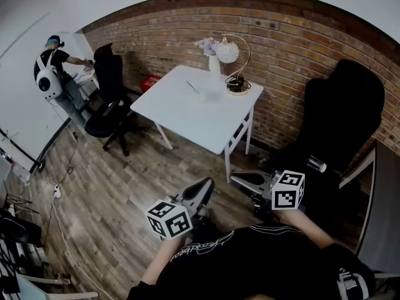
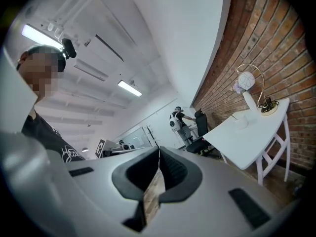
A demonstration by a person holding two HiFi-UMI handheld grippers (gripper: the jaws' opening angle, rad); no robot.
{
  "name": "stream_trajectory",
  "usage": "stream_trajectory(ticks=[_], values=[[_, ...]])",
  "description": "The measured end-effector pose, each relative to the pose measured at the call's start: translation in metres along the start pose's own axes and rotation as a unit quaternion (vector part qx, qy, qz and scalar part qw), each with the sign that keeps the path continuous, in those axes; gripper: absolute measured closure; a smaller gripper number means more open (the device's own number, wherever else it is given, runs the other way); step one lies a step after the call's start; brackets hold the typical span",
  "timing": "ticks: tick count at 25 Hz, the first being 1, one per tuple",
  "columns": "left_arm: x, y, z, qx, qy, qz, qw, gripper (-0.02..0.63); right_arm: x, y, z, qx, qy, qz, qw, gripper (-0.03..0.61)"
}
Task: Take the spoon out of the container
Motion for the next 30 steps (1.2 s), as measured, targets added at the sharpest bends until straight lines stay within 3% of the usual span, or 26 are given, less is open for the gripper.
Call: stream_trajectory(ticks=[9, 14, 22, 30], values=[[0.063, 0.022, 0.089, -0.014, -0.020, 0.022, 0.9994, 0.609, 0.013, 0.079, -0.069, -0.034, 0.012, 0.011, 0.999, 0.581], [0.124, 0.047, 0.162, -0.044, -0.032, 0.024, 0.9982, 0.609, 0.025, 0.141, -0.131, -0.065, 0.024, 0.014, 0.998, 0.581], [0.219, 0.090, 0.266, -0.077, -0.031, 0.062, 0.9947, 0.607, 0.061, 0.236, -0.224, -0.116, 0.030, -0.005, 0.993, 0.581], [0.262, 0.123, 0.332, -0.098, -0.033, 0.087, 0.9908, 0.607, 0.072, 0.272, -0.282, -0.166, 0.033, -0.009, 0.985, 0.581]])
Point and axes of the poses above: the fingertips, and each gripper's own axes: y forward along the fingers, z to its left, x out of its top, the point moved 3 cm from there along -y, backward along the fingers, and after that the axes turned 11 degrees about -y, right-handed, at the moved point
